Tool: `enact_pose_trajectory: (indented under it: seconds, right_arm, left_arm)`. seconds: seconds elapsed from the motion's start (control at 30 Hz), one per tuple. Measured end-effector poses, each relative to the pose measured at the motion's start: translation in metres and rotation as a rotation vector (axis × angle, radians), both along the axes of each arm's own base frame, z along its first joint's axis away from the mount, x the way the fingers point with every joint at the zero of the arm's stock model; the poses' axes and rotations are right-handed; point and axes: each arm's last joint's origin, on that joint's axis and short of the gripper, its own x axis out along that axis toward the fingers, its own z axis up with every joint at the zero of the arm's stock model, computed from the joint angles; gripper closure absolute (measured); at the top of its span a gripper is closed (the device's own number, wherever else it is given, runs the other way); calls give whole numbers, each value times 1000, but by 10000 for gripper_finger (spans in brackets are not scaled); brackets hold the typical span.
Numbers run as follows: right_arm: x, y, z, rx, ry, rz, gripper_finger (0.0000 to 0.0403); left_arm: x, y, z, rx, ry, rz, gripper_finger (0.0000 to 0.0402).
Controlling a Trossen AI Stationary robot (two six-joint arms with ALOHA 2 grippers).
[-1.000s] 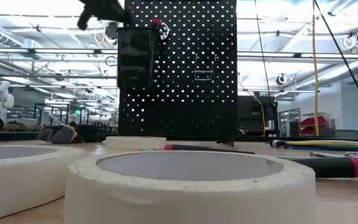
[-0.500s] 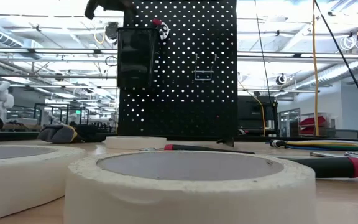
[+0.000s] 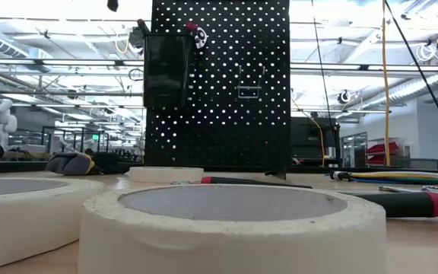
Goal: Hang tools onto peg board
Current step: Put the black nut driver into the black bin on the peg board
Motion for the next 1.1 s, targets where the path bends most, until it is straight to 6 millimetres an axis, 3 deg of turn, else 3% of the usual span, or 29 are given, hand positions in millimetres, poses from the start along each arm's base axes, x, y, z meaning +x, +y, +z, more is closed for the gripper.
enact_pose_trajectory:
  seconds: [0.23, 0.43, 0.53, 0.7, 0.87, 1.1]
  right_arm:
    - [-6, 10, -5, 8, 41, 32, 403]
    - [-19, 23, -24, 261, 282, 294, 403]
    - [-20, 24, -41, 345, 417, 295, 403]
    - [-23, 32, -69, 434, 605, 245, 401]
    - [-24, 49, -93, 479, 760, 310, 402]
    - [-17, 63, -121, 392, 864, 454, 368]
  left_arm:
    - [-36, -5, 11, 1, -5, 4, 402]
    - [-50, -23, 0, -19, 122, -300, 402]
    - [-47, -37, -16, -58, 189, -500, 402]
    - [-32, -70, -54, -155, 256, -663, 402]
    - [-18, -95, -96, -128, 294, -677, 402]
    - [5, -107, -125, -133, 305, -721, 402]
